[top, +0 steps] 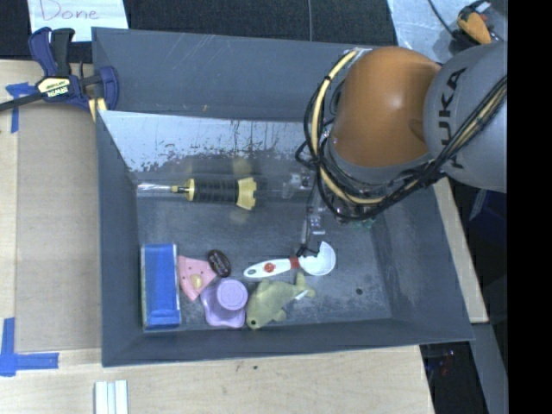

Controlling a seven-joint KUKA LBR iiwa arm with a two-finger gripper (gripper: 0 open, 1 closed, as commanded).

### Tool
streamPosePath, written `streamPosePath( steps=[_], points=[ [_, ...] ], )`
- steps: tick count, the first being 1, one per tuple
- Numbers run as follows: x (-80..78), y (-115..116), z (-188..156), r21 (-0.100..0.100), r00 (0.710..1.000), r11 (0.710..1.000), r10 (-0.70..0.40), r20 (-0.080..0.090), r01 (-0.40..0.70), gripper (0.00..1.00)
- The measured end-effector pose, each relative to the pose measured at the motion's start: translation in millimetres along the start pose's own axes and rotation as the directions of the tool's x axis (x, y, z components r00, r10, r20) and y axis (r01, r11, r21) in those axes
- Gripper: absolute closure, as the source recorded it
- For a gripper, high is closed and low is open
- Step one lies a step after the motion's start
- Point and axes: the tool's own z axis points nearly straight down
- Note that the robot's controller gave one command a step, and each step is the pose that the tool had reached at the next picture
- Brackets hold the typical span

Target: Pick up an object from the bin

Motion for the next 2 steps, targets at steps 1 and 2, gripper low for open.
streamPosePath(
  steps=[1, 2],
  points=[
    [-1.7, 0, -5, 0.000, 1.000, 1.000, 0.002, 0.008, -0.002, 0.00],
    [49.4, 7, 124, 0.002, 0.980, 0.980, -0.199, 0.011, 0.199, 0.00]
  ],
)
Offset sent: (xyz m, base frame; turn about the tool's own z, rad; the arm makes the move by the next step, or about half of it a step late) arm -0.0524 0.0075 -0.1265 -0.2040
